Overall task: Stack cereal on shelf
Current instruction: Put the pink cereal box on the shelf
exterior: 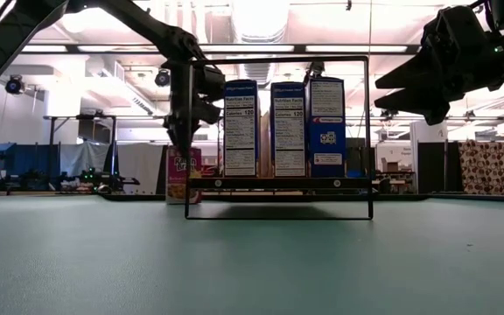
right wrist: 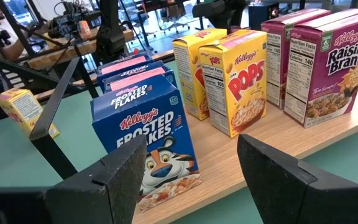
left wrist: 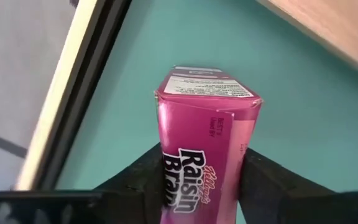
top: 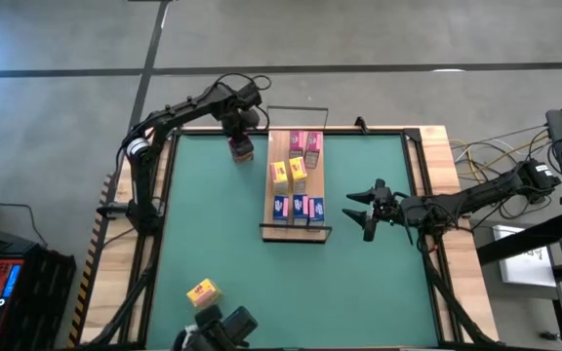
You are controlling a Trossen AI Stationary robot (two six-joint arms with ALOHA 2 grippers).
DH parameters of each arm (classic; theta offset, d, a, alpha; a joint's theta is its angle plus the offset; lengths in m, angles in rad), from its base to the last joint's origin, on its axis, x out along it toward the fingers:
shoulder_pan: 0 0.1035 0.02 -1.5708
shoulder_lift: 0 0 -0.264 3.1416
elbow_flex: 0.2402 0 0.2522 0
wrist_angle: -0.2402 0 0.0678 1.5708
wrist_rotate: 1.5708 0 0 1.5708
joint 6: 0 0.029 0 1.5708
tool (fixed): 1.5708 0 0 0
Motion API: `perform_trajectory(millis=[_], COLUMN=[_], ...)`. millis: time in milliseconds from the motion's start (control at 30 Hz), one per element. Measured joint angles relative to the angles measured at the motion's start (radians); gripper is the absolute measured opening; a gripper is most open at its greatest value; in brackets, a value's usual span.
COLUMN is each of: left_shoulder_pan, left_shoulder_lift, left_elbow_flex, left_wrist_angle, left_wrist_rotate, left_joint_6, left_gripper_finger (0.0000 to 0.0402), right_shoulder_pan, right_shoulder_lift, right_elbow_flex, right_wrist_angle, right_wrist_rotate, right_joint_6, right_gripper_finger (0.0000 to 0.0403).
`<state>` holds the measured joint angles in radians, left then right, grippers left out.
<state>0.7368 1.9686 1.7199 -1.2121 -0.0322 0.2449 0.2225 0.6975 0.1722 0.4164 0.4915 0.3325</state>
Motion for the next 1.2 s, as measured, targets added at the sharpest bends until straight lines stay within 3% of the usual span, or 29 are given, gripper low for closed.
perform_trajectory(millis=[367, 700, 1000, 1200], left_shoulder_pan=[0.0, -0.017, -0.058, -0.06], left_shoulder_lift=[0.0, -0.001, -0.002, -0.002], left_elbow_flex=[0.003, 0.12, 0.174, 0.223], left_wrist_angle=[-0.001, -0.016, -0.068, -0.114], left_wrist_rotate=[0.098, 0.141, 0.151, 0.167], left_joint_6=[-0.429, -0.765, -0.96, -0.991], left_gripper_finger=[0.0128, 0.0128, 0.0128, 0.0123], right_shoulder_pan=[0.0, 0.0, 0.0, 0.0], right_shoulder_lift=[0.0, 0.0, 0.0, 0.0], right_elbow_flex=[0.0, 0.0, 0.0, 0.0], right_wrist_angle=[0.0, 0.0, 0.0, 0.0], right_wrist_rotate=[0.0, 0.0, 0.0, 0.0], right_joint_6=[0.0, 0.0, 0.0, 0.0], right_gripper_finger=[0.024, 0.024, 0.024, 0.024])
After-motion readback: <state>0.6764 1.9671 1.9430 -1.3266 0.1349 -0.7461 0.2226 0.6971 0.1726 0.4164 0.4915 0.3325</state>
